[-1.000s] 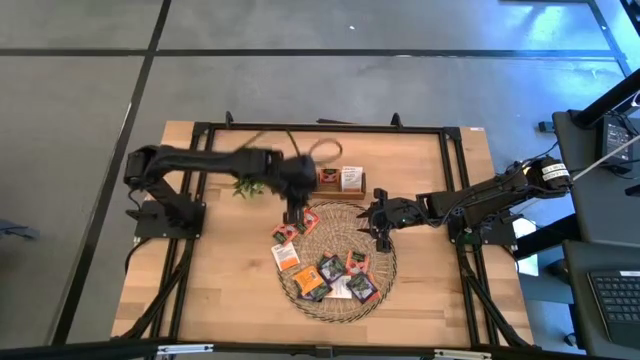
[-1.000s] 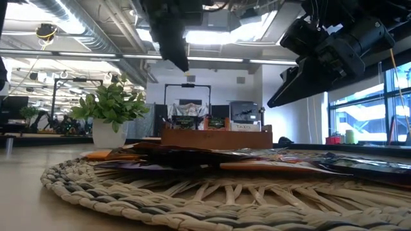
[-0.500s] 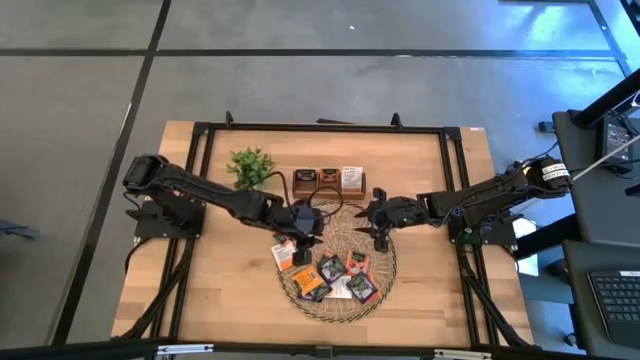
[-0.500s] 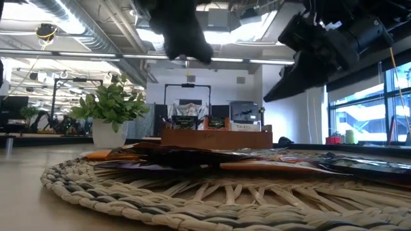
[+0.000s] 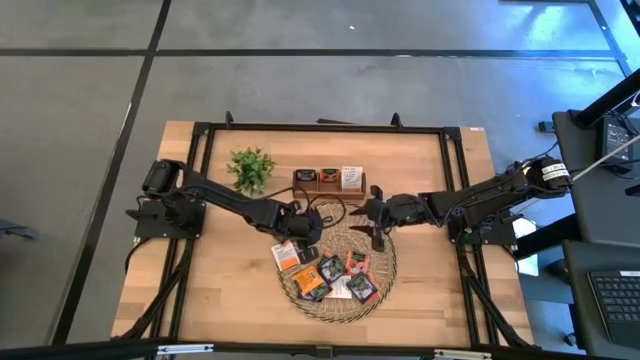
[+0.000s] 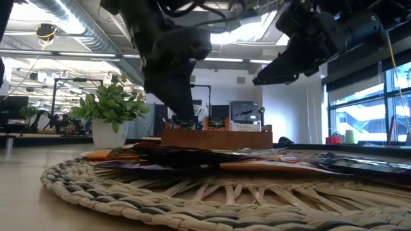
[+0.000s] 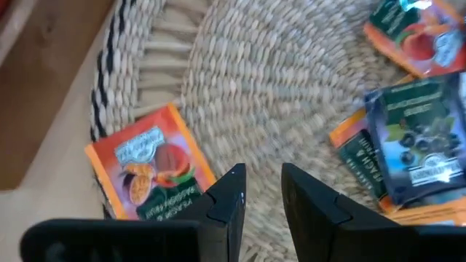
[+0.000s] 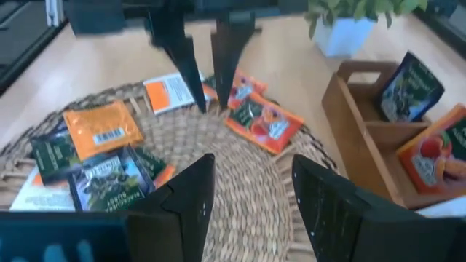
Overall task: Pick & Place Tea
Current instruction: Put the orange and black tea bag into the middle section of the wooden organizer
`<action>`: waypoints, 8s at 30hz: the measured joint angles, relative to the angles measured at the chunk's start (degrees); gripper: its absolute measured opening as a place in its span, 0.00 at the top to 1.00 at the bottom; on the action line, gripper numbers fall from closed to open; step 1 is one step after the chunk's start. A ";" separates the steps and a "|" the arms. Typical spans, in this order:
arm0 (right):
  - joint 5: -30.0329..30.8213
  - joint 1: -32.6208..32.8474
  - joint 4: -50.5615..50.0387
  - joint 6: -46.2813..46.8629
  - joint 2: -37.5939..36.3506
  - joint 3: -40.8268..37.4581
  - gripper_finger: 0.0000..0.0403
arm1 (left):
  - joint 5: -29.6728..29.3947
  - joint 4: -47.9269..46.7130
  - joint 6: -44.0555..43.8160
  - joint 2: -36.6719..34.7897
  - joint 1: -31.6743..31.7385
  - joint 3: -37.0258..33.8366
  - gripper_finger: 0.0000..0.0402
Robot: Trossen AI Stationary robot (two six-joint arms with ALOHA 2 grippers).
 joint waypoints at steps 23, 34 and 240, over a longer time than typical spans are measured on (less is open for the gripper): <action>-7.59 -6.59 -0.17 -7.25 29.23 19.33 0.54 | -8.56 3.65 -9.40 -9.31 -2.71 -12.83 0.78; -7.56 -8.16 -1.12 -10.12 36.22 24.76 0.54 | -10.20 35.51 -12.05 -16.72 -5.41 -29.88 0.78; -13.70 -10.22 -29.01 -11.07 18.86 25.06 0.54 | -31.55 45.61 66.00 -3.10 -9.16 -24.38 0.99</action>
